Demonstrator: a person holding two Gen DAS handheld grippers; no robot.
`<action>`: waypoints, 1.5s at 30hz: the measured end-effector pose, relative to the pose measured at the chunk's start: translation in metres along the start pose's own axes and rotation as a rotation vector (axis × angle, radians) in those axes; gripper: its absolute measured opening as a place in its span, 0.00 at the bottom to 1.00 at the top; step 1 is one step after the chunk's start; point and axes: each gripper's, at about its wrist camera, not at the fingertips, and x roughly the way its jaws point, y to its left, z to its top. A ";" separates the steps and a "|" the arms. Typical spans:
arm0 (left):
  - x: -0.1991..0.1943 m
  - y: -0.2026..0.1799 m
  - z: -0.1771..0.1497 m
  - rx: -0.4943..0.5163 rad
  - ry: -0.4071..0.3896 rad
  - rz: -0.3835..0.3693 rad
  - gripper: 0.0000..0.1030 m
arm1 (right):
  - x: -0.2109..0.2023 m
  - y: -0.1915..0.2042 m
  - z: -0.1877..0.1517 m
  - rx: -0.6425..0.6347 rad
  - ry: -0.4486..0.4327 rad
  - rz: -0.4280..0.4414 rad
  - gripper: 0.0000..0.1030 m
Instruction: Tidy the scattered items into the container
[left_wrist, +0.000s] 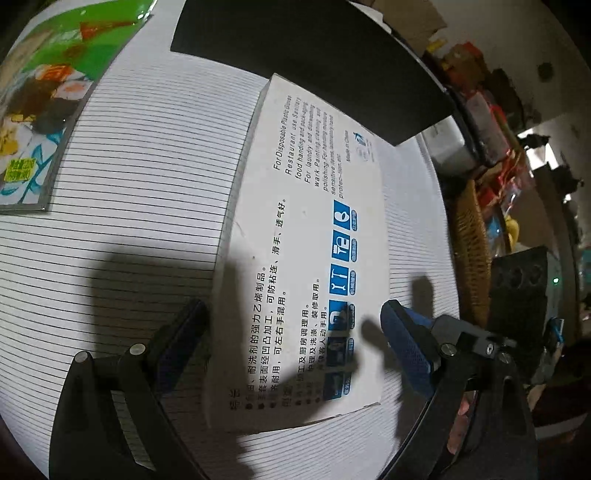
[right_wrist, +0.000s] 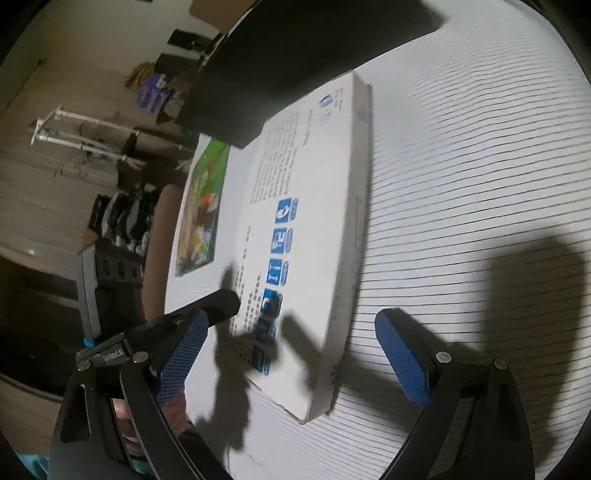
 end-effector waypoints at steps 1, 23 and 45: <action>0.000 0.001 0.000 -0.004 -0.001 -0.006 0.91 | -0.002 -0.003 0.001 0.022 -0.010 0.029 0.92; -0.043 -0.072 0.017 -0.005 -0.077 -0.595 0.94 | 0.008 -0.002 -0.015 0.096 0.149 0.074 1.00; -0.012 -0.032 -0.040 0.107 0.042 -0.141 0.77 | -0.046 -0.021 -0.035 0.109 0.022 0.019 0.83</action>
